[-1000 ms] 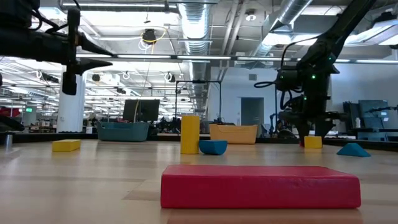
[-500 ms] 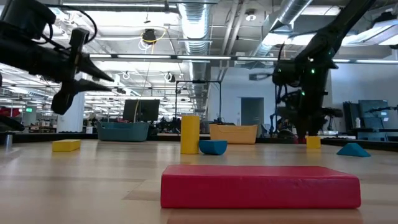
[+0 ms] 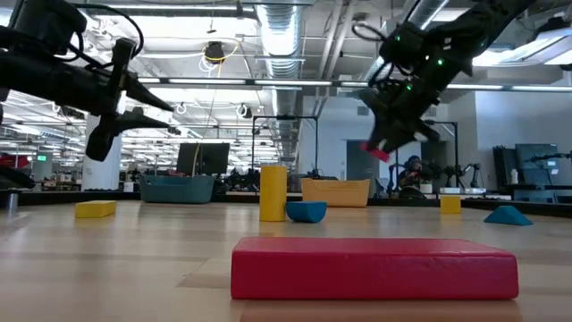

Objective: Sort & place blocks by color
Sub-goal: Put the top right red block into the blue bin

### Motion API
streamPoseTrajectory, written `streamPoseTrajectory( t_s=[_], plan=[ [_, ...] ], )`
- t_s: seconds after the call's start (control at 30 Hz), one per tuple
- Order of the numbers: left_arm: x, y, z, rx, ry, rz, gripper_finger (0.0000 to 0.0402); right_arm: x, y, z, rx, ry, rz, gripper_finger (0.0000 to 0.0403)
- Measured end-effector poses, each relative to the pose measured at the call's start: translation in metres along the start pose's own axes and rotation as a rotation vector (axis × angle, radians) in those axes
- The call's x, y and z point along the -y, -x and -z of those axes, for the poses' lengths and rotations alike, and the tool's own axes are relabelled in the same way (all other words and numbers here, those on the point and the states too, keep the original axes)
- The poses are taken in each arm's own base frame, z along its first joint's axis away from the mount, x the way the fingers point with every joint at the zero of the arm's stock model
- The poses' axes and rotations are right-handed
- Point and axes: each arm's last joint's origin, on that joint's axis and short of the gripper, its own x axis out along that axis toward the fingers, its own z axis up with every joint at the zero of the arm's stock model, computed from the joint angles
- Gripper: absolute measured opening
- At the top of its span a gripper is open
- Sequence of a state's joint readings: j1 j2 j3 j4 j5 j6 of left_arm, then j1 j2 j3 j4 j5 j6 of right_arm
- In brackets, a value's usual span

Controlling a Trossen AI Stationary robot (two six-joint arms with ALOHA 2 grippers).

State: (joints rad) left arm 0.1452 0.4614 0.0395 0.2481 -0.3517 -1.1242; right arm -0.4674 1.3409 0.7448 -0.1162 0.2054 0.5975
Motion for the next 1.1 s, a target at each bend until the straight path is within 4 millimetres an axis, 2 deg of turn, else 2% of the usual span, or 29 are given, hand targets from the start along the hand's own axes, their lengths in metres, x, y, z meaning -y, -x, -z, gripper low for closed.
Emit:
streamPoseTrajectory(
  t_s=[0.2, 0.3, 0.47, 0.67, 0.83, 0.97, 1.1],
  plan=[
    [-0.002, -0.006, 0.004, -0.033, 0.071, -0.018, 0.0168, -0.03, 0.002, 0.0, 0.13, 0.22, -0.151, 0.0117],
    [-0.001, -0.007, 0.004, -0.045, 0.085, -0.021, 0.018, -0.04, 0.006, 0.001, 0.185, 0.336, -0.195, 0.0117],
    [0.013, -0.011, -0.001, -0.024, 0.039, -0.007, 0.0182, -0.043, 0.007, 0.001, 0.201, 0.426, -0.218, 0.0118],
    [0.031, -0.02, -0.008, 0.035, -0.079, -0.038, 0.0182, -0.042, 0.006, 0.0, 0.191, 0.431, -0.241, 0.0118],
    [0.038, -0.031, -0.009, -0.003, -0.117, -0.063, 0.0182, -0.044, 0.007, 0.002, 0.19, 0.455, -0.253, 0.0118],
    [0.049, -0.042, -0.01, -0.046, -0.121, -0.06, 0.0182, -0.055, 0.012, 0.009, 0.177, 0.601, -0.348, 0.0118],
    [0.066, -0.056, -0.014, -0.019, -0.19, -0.072, 0.0182, -0.069, 0.015, 0.01, 0.222, 0.709, -0.358, 0.0118]
  ],
)
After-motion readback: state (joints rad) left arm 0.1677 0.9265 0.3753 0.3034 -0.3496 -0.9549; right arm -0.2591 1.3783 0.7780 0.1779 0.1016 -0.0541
